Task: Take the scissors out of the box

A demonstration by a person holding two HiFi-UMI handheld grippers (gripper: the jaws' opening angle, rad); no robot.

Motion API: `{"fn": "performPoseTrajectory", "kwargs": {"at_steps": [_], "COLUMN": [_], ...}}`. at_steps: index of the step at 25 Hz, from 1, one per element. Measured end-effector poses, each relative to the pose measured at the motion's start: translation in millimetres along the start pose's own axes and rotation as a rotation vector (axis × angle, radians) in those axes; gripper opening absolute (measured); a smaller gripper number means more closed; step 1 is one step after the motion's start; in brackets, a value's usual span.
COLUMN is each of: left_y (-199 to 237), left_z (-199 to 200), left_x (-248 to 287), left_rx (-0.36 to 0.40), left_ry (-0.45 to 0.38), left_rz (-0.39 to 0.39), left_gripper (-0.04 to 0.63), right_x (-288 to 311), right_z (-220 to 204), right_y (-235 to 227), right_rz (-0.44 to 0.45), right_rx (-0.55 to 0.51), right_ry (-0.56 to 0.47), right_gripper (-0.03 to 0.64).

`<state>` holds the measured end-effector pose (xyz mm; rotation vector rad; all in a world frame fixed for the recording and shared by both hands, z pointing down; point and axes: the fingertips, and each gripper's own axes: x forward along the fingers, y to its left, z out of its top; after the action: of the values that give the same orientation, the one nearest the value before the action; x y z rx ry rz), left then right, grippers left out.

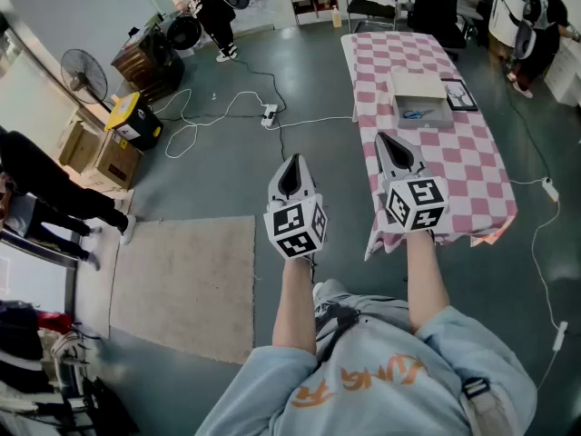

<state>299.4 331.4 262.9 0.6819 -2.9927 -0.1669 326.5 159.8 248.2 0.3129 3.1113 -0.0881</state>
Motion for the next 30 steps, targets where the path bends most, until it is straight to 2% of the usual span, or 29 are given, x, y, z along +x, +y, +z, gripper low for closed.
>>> {"fn": "performPoseTrajectory", "kwargs": {"at_steps": [3, 7, 15, 22, 30], "left_y": [20.4, 54.8, 114.5, 169.7, 192.7], "left_z": [3.5, 16.3, 21.6, -1.2, -3.2], "left_x": [17.1, 35.8, 70.3, 84.3, 95.3], "left_rx": [0.004, 0.015, -0.025, -0.082, -0.127], "left_ry": [0.003, 0.007, 0.045, 0.078, 0.067], "left_rz": [-0.023, -0.043, -0.105, -0.090, -0.077], "left_gripper": [0.017, 0.017, 0.017, 0.017, 0.017], "right_x": [23.8, 53.7, 104.0, 144.8, 170.9], "right_z": [-1.3, -3.8, -7.7, -32.7, -35.4], "right_y": [11.5, 23.6, 36.6, 77.8, 81.5], "right_rz": [-0.006, -0.059, -0.174, -0.155, -0.153], "right_rx": [-0.001, 0.070, 0.082, 0.033, 0.012], "right_ry": [-0.012, -0.022, 0.015, 0.082, 0.110], "right_gripper": [-0.002, -0.002, -0.002, -0.002, -0.002]}}
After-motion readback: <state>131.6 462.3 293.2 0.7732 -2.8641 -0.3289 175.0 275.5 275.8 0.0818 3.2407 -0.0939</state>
